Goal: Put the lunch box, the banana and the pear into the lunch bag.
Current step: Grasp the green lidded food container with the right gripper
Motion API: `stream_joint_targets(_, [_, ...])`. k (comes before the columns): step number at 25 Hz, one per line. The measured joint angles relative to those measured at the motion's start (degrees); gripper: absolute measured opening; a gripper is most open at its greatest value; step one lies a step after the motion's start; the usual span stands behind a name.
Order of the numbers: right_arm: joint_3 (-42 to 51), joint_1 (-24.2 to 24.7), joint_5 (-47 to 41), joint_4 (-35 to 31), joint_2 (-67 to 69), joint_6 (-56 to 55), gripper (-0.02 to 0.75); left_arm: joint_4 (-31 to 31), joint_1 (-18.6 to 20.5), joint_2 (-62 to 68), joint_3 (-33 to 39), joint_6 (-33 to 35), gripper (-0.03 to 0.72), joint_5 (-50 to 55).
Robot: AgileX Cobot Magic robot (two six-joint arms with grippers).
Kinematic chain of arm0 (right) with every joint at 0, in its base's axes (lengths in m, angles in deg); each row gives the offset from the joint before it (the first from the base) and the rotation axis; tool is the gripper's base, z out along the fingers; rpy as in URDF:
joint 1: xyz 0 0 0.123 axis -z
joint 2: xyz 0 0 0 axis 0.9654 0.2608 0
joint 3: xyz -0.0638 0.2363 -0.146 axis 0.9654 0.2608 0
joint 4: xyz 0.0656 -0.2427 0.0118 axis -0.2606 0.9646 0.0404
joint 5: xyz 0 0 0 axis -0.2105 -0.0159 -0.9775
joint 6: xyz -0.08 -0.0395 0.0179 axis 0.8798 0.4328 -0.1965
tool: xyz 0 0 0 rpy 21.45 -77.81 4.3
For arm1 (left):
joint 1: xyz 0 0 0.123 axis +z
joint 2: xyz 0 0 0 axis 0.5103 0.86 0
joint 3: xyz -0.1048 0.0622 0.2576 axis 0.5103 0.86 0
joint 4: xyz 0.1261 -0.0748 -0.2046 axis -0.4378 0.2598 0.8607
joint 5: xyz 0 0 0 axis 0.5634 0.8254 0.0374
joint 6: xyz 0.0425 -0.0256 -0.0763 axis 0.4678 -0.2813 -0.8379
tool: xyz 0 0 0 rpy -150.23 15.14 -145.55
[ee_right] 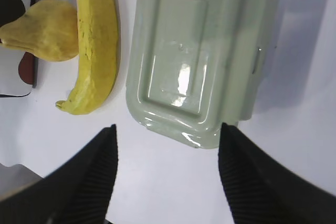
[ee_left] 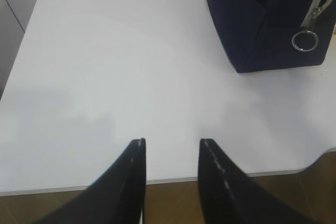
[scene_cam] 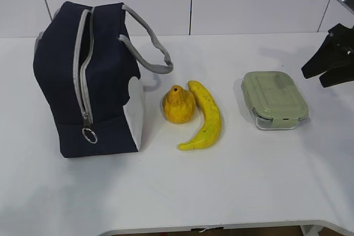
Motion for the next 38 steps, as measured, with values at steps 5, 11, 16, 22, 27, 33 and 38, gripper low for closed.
stream_joint_targets(5, [-0.45,0.0,0.0,-0.42,3.12,-0.12,0.497,0.0,0.0,0.0,0.0,0.0,0.239,0.0])
stream_joint_targets(11, [-3.64,0.0,0.0,-0.53,4.51,-1.57,0.592,0.0,0.0,0.0,0.0,0.0,0.239,0.0])
stream_joint_targets(16, [-4.9,0.08,0.0,1.62,4.51,-3.03,0.653,0.0,0.0,0.0,0.0,0.0,0.239,0.0])
stream_joint_targets(22, [-5.03,0.08,0.0,2.31,4.6,-2.97,0.601,0.0,0.0,0.0,0.0,0.0,0.239,0.0])
stream_joint_targets(27, [-5.47,0.08,0.0,1.73,7.38,-2.85,0.545,0.0,0.0,0.0,0.0,0.0,0.239,0.0])
stream_joint_targets(33, [-5.84,0.08,0.0,-1.77,10.95,-0.51,0.536,0.0,0.0,0.0,0.0,0.0,0.239,0.0])
stream_joint_targets(38, [-5.84,1.2,0.03,-2.68,12.73,0.3,0.535,0.0,0.0,0.0,0.0,0.0,0.239,0.0])
